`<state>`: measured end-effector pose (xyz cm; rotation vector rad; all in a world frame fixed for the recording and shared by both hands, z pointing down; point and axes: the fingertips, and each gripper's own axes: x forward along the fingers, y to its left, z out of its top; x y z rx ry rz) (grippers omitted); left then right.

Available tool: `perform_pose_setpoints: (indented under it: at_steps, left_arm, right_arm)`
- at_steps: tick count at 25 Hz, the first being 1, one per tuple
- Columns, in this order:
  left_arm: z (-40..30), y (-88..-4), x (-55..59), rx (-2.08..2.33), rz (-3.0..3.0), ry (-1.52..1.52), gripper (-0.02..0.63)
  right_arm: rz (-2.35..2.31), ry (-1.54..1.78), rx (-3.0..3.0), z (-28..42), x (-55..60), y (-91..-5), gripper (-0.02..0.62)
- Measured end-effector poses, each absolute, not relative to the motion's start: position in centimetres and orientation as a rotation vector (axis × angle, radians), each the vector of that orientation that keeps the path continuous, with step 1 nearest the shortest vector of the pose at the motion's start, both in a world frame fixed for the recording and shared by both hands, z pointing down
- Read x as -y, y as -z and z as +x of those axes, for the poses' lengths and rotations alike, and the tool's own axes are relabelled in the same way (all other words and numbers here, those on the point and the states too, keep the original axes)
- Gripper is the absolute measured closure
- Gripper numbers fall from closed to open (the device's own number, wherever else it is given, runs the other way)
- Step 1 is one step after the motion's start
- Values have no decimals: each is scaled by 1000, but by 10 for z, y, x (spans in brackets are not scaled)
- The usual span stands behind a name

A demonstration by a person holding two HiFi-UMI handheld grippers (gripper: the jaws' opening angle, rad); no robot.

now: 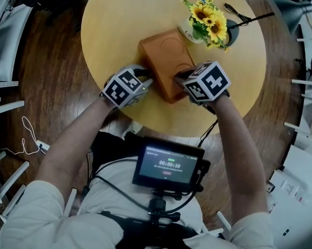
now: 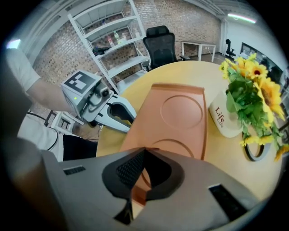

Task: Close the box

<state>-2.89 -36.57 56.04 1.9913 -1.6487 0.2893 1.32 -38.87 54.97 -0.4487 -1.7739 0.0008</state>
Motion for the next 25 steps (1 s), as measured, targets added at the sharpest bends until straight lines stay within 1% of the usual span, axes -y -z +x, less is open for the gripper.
perform_pose_setpoints:
  at_steps: [5, 8, 12, 17, 18, 20, 25]
  left_arm:
    - [-32, -565, 362, 1627, 1998, -316, 535]
    - [-37, -568, 354, 1624, 1983, -359, 500]
    - [-45, -561, 343, 1631, 1978, -401, 500]
    - [-68, -547, 321, 1645, 1954, -466, 500]
    - [-72, -543, 314, 1649, 1946, -481, 500]
    - [-84, -531, 301, 1667, 1934, -493, 500]
    - [-127, -495, 260, 1731, 1899, -479, 500]
  right_arm:
    - [-417, 1, 1772, 11, 386, -553, 594]
    - [-383, -22, 1789, 8, 382, -553, 594]
    - [-328, -13, 1808, 8, 383, -555, 594]
    - [-263, 7, 1809, 8, 387, -556, 590]
    - [-242, 1, 1818, 8, 388, -556, 584]
    - [-196, -17, 1864, 6, 388, -549, 551]
    - [-37, -31, 2028, 5, 371, -520, 549]
